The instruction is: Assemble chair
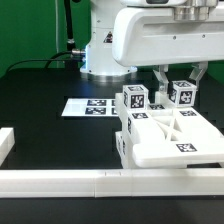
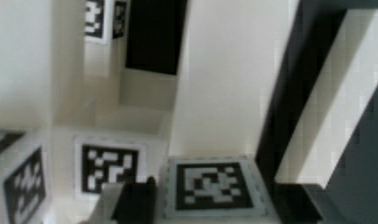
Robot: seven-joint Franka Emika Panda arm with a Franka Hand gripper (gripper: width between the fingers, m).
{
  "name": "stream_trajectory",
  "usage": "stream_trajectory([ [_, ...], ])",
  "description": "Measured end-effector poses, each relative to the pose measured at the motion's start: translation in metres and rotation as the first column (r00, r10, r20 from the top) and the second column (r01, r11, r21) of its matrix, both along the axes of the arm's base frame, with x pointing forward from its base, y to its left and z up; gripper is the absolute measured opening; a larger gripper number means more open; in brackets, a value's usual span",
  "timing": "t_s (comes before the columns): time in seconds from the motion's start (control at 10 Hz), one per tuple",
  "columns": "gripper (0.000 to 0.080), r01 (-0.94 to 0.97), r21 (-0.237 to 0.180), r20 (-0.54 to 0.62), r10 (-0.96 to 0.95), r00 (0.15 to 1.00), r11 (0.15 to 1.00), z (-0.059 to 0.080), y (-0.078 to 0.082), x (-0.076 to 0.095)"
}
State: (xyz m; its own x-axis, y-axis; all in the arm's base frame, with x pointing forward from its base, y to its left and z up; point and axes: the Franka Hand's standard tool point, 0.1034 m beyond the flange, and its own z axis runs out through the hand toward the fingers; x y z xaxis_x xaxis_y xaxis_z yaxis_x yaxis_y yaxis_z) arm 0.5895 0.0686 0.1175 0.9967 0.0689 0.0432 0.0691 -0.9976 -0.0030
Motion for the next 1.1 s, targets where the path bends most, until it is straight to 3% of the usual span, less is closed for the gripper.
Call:
stream_trajectory([
  [0.3,0.0284,0.29,0.014,0.001,-0.29,0.957,0.957,-0.0002,0.0035,-0.0001],
  [0.6,0.0284,0.607,0.033,-0.013,-0.607,0.795,0.794,-0.0006,0.0065,-0.0004],
  [0.8,0.0284,0.79,0.04,-0.024,-0.789,0.613,0.612,-0.0006,0.0084,0.0001],
  [1.0,0.0285,0.835,0.044,-0.03,-0.835,0.55,0.548,-0.0006,0.0089,0.0001],
  [1.1,0.0285,0.821,0.043,-0.029,-0.821,0.571,0.569,-0.0006,0.0089,0.0001],
])
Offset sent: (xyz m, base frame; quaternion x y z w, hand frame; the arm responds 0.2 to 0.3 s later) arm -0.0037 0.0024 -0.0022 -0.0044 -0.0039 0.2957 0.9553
